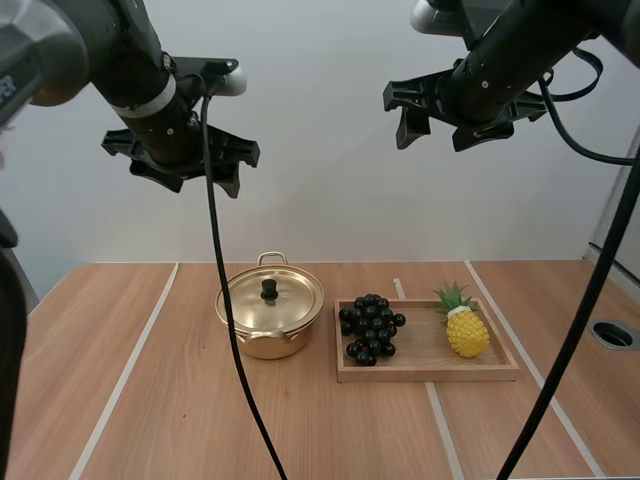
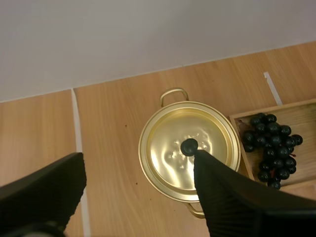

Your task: Open the pot, put the grape inside, and close it

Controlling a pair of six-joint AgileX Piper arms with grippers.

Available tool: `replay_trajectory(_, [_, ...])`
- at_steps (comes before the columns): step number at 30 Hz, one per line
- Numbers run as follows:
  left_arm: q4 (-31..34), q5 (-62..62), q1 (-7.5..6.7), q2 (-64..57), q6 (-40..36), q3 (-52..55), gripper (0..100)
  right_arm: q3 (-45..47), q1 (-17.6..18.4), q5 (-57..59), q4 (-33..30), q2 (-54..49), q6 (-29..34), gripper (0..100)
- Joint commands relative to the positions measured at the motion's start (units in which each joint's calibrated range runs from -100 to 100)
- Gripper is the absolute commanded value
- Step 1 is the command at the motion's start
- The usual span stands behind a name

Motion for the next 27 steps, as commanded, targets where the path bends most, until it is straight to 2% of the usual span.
replay_trajectory(1, [-4.1, 0.0, 0.04, 0.8, 1.6, 2.9, 100, 0.1, 0.1, 0.0, 0.9, -1.4, -0.6, 100])
replay_trajectory(5, [-6.9, 0.0, -0.03, 2.0, 2.6, 5.5, 100, 0.1, 0.1, 0.0, 0.9, -1.4, -0.6, 100])
replay_trajectory(11, [-7.1, -0.2, -0.03, 4.4, 4.1, 8.5, 100, 0.1, 0.1, 0.0, 0.9, -1.4, -0.6, 100])
replay_trajectory(22, [-7.2, -14.7, -0.03, 7.3, 6.1, 15.8, 100, 0.1, 0.1, 0.0, 0.9, -1.2, -2.1, 100])
replay_trajectory(27, [-7.3, -16.6, -0.03, 8.3, 6.9, 16.9, 100, 0.3, 0.1, 0.0, -0.7, 0.1, -2.1, 100])
